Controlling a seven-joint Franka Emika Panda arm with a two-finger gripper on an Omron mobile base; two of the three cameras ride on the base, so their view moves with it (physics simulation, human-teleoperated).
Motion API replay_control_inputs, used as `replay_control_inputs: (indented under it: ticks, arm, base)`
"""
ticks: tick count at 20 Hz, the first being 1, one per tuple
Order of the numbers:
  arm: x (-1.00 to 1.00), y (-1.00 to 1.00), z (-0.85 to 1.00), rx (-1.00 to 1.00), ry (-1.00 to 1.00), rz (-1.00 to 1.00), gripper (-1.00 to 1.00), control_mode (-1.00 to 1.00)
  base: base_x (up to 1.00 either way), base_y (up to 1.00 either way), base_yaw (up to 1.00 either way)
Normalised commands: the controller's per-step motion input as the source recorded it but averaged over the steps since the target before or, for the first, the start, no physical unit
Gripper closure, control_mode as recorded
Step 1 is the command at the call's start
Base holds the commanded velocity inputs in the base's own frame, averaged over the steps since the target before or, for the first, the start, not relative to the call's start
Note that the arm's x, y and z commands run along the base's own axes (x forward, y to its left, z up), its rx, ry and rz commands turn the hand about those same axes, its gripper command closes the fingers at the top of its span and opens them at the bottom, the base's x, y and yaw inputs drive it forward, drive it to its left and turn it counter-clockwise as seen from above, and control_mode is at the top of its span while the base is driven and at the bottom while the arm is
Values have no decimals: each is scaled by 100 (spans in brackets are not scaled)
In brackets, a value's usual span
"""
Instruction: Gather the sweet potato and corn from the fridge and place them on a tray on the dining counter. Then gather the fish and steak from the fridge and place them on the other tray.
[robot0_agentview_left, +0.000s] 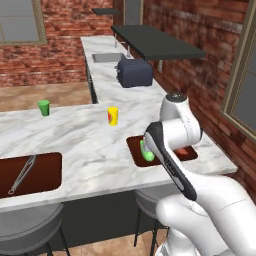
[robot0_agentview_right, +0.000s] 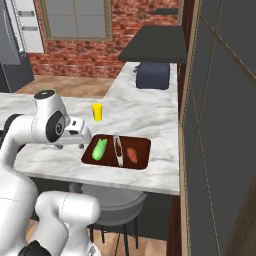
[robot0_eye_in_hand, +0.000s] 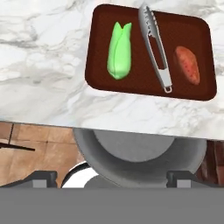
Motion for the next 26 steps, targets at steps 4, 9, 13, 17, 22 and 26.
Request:
replay_control_inputs:
  ticks: [4,9,13,17,22,26]
  arm:
    - [-100,1,56,0,-10,0,-100,-100]
    - [-100,0,33,0,-19,0,-100,-100]
    - [-100,0,4,0,-21,0,-100,-100]
    - [-25,1,0,0,-2,0,-100,-100]
    - [0,0,0,0,0,0,-100,-100]
    - [0,0,0,0,0,0,-100,100]
  base:
    - [0,0,0]
    - [0,0,0]
    - [0,0,0]
    - [0,0,0]
    - [0,0,0]
    - [-39,14,0]
